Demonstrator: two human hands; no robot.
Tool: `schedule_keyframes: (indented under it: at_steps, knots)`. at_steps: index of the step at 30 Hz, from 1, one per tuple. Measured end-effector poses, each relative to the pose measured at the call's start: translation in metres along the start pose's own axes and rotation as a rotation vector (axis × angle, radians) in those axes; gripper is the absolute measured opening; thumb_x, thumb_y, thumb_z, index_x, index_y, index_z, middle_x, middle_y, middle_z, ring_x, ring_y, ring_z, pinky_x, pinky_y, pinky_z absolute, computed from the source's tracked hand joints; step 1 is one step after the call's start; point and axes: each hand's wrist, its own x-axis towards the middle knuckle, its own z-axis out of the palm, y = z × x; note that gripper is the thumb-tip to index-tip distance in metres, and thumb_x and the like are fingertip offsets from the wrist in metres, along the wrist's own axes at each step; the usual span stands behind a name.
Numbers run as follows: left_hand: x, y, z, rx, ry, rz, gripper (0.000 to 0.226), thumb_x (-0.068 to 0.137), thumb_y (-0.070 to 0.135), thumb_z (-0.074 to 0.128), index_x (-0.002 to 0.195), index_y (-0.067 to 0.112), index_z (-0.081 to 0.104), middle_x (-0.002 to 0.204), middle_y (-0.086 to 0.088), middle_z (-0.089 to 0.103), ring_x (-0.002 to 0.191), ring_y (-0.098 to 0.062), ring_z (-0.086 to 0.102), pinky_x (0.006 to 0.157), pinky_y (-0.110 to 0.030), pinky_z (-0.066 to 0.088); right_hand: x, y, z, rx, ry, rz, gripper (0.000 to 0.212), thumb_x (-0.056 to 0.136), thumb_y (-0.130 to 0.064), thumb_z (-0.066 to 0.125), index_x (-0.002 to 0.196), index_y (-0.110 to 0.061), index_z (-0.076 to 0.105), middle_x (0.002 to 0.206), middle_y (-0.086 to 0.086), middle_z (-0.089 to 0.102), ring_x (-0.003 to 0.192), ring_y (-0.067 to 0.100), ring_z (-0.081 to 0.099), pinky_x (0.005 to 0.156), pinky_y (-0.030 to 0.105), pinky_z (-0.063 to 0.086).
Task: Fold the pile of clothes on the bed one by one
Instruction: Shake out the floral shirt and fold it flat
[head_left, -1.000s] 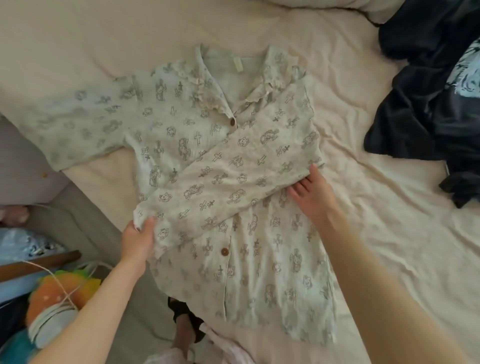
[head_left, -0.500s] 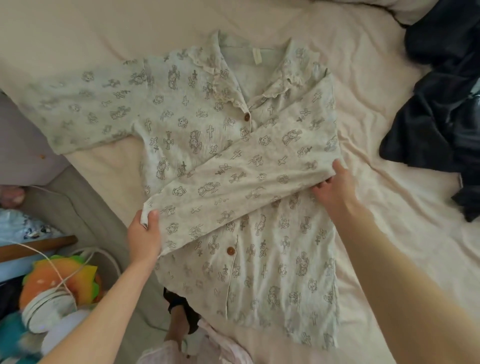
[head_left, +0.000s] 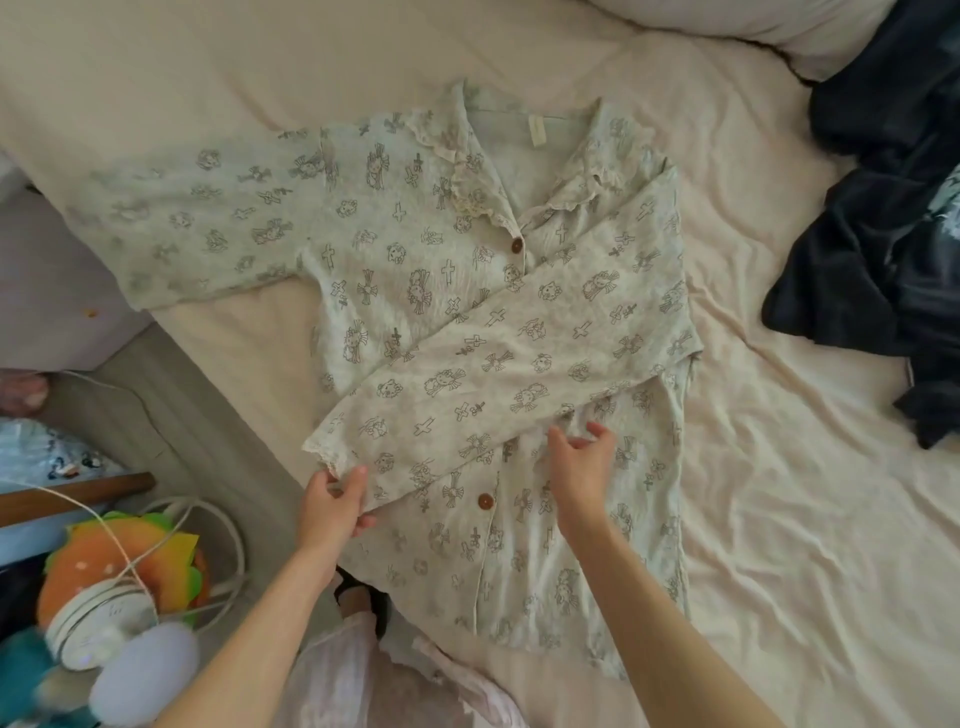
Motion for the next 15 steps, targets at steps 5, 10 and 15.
schedule_keyframes:
  at_steps: [5, 10, 15]
  knots:
    - [0.029, 0.023, -0.037, -0.048, 0.066, 0.039, 0.020, 0.096, 0.025, 0.051, 0.113, 0.017, 0.046, 0.111, -0.012, 0.060, 0.082, -0.023, 0.062, 0.067, -0.032, 0.048, -0.021, -0.015, 0.020, -0.597, 0.130, -0.567, 0.045, 0.098, -0.027, 0.048, 0.139, -0.012, 0.040, 0.138, 0.005, 0.045, 0.129, 0.021, 0.039, 0.108, 0.037, 0.033]
    - [0.077, 0.070, -0.081, -0.302, 0.065, 0.024, 0.024, 0.099, 0.012, 0.041, 0.122, 0.008, 0.046, 0.109, -0.013, 0.056, 0.074, -0.015, 0.056, 0.061, -0.025, 0.045, -0.042, -0.038, 0.093, -0.965, -0.055, -0.883, 0.053, 0.100, -0.036, 0.040, 0.148, -0.017, 0.029, 0.156, 0.005, 0.025, 0.146, 0.022, 0.015, 0.118, 0.041, 0.012]
    - [0.145, 0.125, -0.136, -0.736, -0.081, -0.212, 0.041, 0.102, 0.015, 0.035, 0.141, 0.005, 0.031, 0.137, -0.017, 0.046, 0.120, -0.029, 0.052, 0.087, -0.034, 0.044, -0.058, -0.060, 0.207, -1.166, -0.175, -1.088, 0.056, 0.100, -0.038, 0.038, 0.151, -0.022, 0.020, 0.160, 0.005, 0.007, 0.148, 0.025, -0.002, 0.116, 0.049, -0.007]
